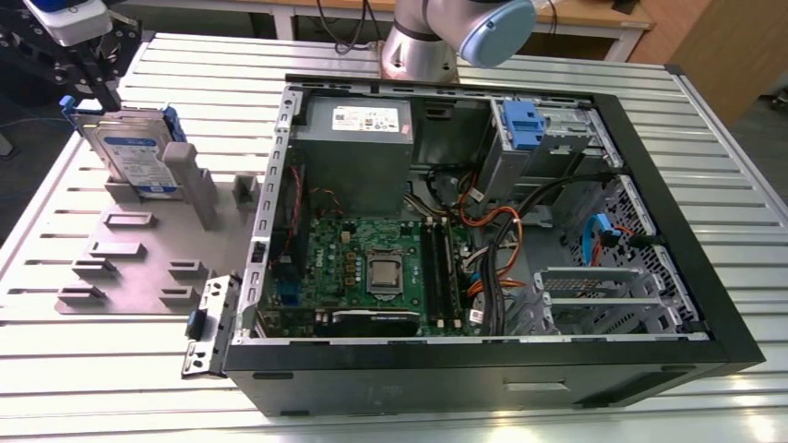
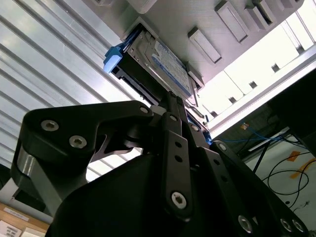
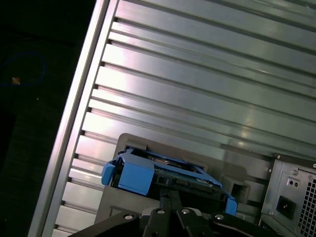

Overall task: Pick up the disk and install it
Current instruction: 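Pick up the disk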

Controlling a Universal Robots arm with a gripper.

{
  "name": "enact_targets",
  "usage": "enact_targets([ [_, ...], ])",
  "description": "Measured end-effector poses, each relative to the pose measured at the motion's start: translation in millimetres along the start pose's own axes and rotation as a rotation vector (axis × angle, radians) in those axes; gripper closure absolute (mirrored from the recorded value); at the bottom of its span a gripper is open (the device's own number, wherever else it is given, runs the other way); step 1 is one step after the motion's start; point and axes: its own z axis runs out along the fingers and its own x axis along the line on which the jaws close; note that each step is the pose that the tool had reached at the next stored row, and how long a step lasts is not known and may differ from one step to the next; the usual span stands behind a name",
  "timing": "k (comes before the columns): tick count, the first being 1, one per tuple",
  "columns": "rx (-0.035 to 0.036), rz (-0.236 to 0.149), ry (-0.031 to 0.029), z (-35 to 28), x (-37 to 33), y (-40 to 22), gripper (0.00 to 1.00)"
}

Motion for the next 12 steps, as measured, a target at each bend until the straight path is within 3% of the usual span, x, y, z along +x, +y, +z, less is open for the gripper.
enact_targets([
  [12,-0.0002,-0.007,0.0003,0.0,0.0,0.0,0.89],
])
